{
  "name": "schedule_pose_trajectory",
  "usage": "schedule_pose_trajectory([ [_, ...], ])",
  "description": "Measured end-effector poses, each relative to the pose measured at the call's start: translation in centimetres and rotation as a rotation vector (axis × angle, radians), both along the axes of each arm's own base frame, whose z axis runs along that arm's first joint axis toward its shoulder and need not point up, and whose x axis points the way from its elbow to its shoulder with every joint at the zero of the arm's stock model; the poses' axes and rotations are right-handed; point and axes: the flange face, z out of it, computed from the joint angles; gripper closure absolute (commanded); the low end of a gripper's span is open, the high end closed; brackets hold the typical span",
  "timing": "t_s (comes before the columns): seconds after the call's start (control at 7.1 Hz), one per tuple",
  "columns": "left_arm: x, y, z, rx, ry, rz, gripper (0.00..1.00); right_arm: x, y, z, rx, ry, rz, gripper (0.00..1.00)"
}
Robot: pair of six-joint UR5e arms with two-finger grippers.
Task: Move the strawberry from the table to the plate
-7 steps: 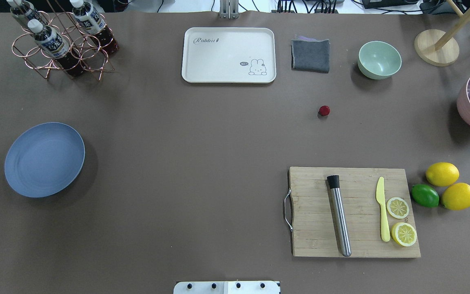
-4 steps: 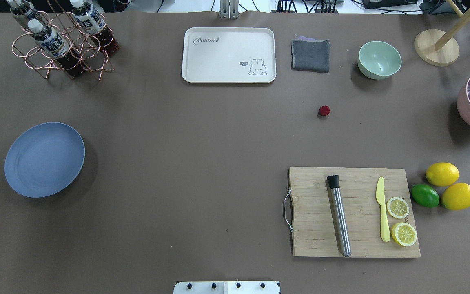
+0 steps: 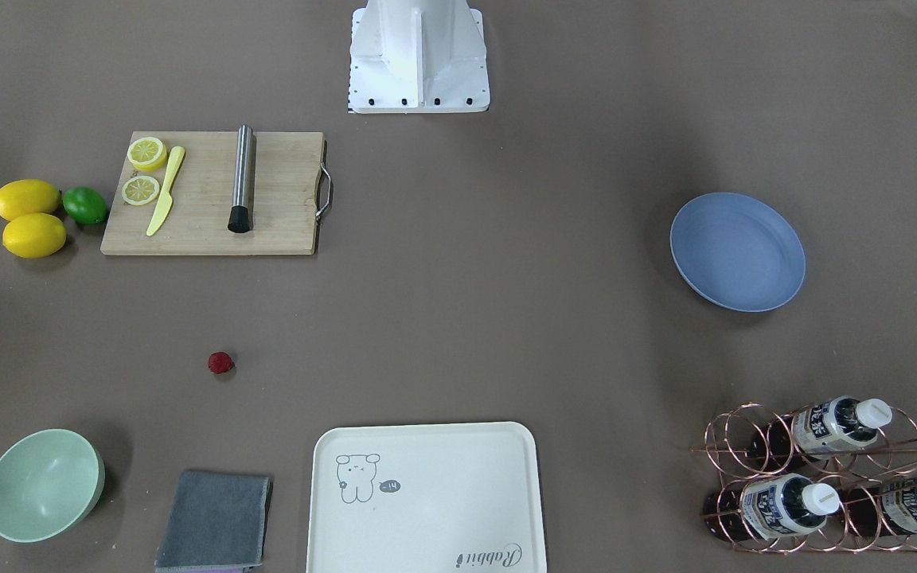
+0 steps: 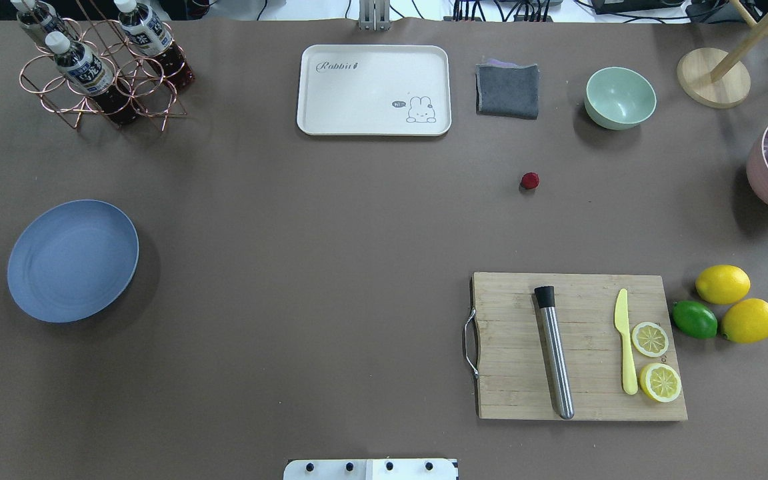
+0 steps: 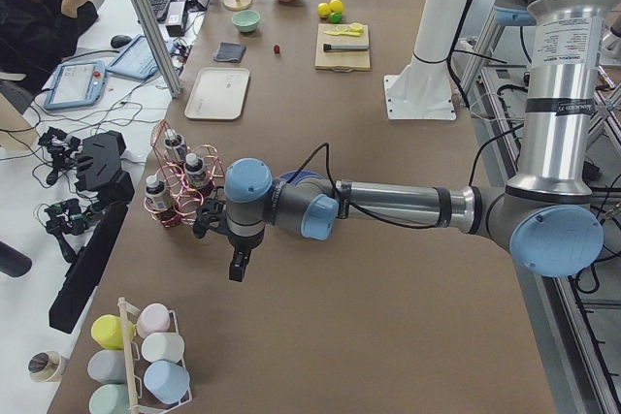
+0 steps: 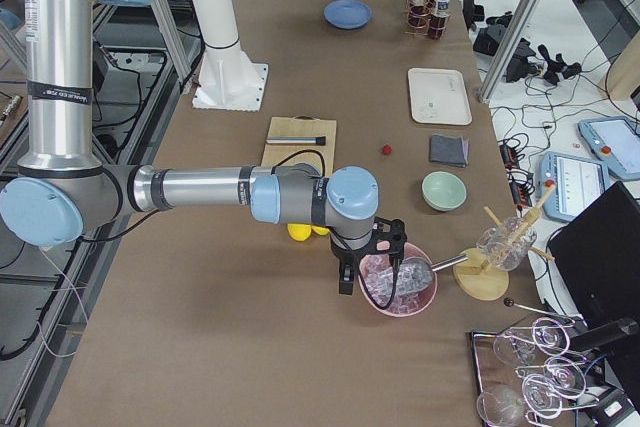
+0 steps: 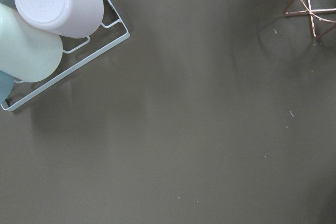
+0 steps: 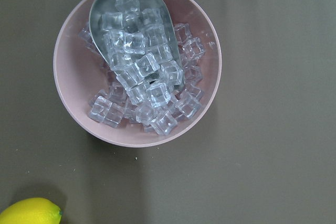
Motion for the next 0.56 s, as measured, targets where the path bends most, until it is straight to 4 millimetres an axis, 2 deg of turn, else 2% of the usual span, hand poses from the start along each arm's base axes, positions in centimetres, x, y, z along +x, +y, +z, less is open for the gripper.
schedule_pose_trajectory([
  [0.14, 0.8, -0.2, -0.8, 0.043, 0.017, 0.018, 0.02, 0.0, 0.0, -0.1, 0.002, 0.000, 0.000, 0.00],
  [0.28, 2.4, -0.2, -1.4, 0.098, 0.031, 0.049, 0.02, 0.0, 0.0, -0.2, 0.004, 0.000, 0.000, 0.00],
  [0.56, 4.8, 0.5, -2.2, 0.217, 0.053, 0.099, 0.02, 0.0, -0.1, -0.5, 0.008, 0.000, 0.001, 0.00],
])
